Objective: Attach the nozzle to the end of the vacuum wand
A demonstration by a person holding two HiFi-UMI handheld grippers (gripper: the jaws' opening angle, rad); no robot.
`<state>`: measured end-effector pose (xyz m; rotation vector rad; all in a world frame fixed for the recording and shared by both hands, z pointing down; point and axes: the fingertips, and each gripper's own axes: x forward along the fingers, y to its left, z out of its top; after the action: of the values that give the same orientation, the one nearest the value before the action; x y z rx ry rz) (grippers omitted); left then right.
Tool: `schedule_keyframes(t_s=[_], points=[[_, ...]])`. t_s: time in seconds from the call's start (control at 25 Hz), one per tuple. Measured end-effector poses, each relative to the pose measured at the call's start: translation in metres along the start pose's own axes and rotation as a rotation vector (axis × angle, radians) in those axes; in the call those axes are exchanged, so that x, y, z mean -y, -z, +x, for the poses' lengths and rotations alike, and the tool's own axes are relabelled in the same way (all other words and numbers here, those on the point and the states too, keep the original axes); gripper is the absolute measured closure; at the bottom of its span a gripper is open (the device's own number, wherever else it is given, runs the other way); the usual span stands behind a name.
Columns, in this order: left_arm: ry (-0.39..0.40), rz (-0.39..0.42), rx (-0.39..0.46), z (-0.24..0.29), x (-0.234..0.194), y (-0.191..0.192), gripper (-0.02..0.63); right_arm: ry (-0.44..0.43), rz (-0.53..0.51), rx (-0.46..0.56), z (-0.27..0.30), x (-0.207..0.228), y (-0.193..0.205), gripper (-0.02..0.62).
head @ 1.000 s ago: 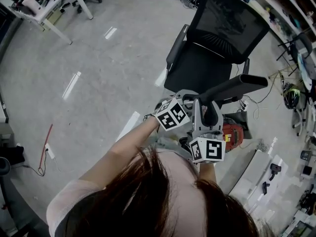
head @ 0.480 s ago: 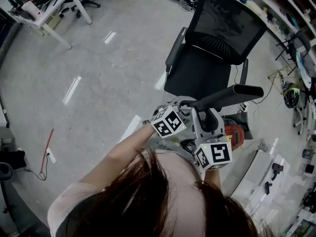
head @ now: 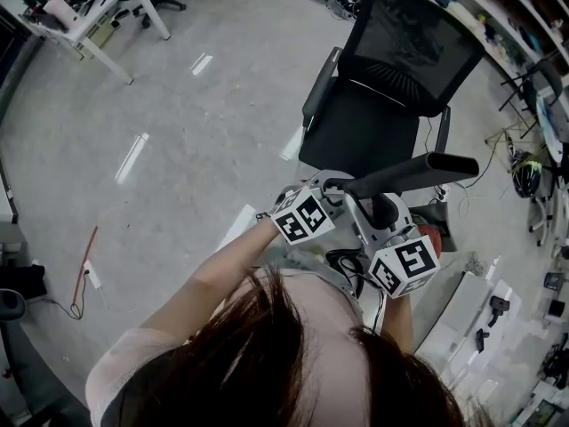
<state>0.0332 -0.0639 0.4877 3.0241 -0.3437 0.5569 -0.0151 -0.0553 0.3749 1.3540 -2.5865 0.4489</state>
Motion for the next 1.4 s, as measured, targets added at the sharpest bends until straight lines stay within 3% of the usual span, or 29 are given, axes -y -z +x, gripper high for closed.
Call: schedule_keyframes(t_s=[0.32, 0.8, 0.96, 1.4], points=[[-0.008, -0.012, -0.009, 0.001, -0.005, 0.000, 0.461, 0.196, -0.083, 0.025, 0.004, 0.003, 0.000, 0.426], [-0.110, -0.042, -0.025, 0.007, -0.018, 0.002, 0.469, 0.454, -0.017, 0.070, 0.011, 0.013, 0.000, 0.428], [-0.094, -0.042, -0.022, 0.010, -0.015, 0.001, 0.469, 0.421, -0.006, 0.042, 0.009, 0.014, 0.000, 0.426], [-0.068, -0.021, -0.003, -0.002, -0.004, 0.001, 0.469, 0.208, -0.063, -0.047, 0.006, -0.004, 0.004, 0.426]])
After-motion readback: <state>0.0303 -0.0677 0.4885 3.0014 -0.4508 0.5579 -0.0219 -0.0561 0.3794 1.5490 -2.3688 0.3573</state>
